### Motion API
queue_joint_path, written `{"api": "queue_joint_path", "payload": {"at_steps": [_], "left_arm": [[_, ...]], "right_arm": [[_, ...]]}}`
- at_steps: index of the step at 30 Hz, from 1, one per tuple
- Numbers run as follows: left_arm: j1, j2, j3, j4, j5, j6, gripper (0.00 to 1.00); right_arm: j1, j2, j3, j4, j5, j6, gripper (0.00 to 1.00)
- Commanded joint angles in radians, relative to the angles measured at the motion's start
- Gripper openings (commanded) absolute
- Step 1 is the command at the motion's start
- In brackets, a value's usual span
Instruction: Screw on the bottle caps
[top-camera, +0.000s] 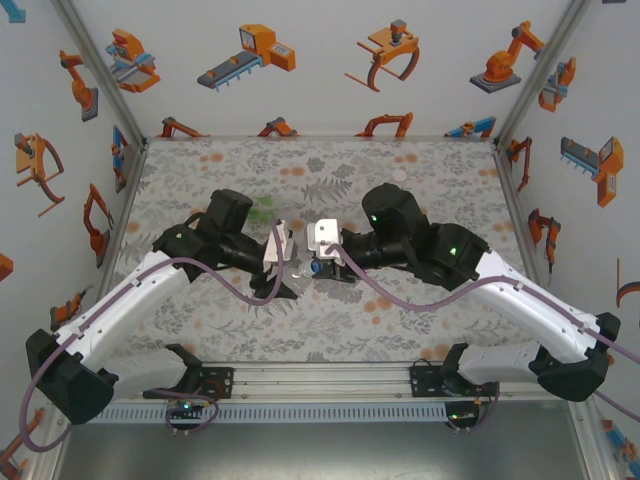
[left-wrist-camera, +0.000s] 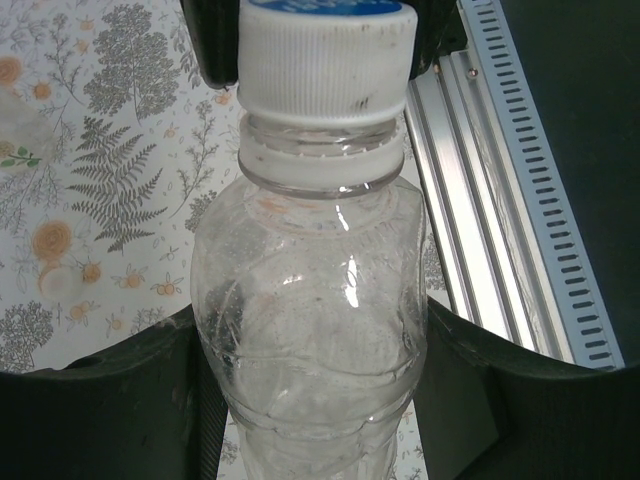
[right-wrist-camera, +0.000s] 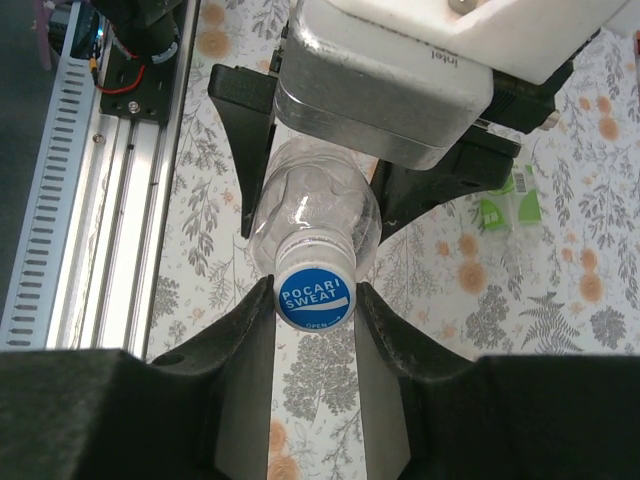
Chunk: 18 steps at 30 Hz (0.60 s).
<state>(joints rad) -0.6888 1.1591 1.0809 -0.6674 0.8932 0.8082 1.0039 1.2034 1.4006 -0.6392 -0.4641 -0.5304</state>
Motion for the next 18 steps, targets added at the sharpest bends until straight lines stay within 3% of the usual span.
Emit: {"api": "queue_joint_path", "payload": {"at_steps": [1, 8, 13, 18], "left_arm": [[-0.008, -0.004, 0.031, -0.016, 0.022, 0.027, 0.00], [-0.007, -0.033, 0.003, 0.045, -0.071, 0.000, 0.00], [-0.008, -0.063, -0.039, 0.151, -0.220, -0.057, 0.00], [-0.008, -0.092, -0.074, 0.234, -0.341, -0.092, 0.00]], "right_arm": [[0.008, -0.026, -0.016, 0.054, -0.016, 0.048, 0.20], [0.008, -0.071, -0.136, 0.245, 0.070, 0.326, 0.09], [0.008, -0.091, -0.226, 0.418, 0.190, 0.640, 0.00], [0.009, -0.076, -0.322, 0.612, 0.271, 0.988, 0.00]]}}
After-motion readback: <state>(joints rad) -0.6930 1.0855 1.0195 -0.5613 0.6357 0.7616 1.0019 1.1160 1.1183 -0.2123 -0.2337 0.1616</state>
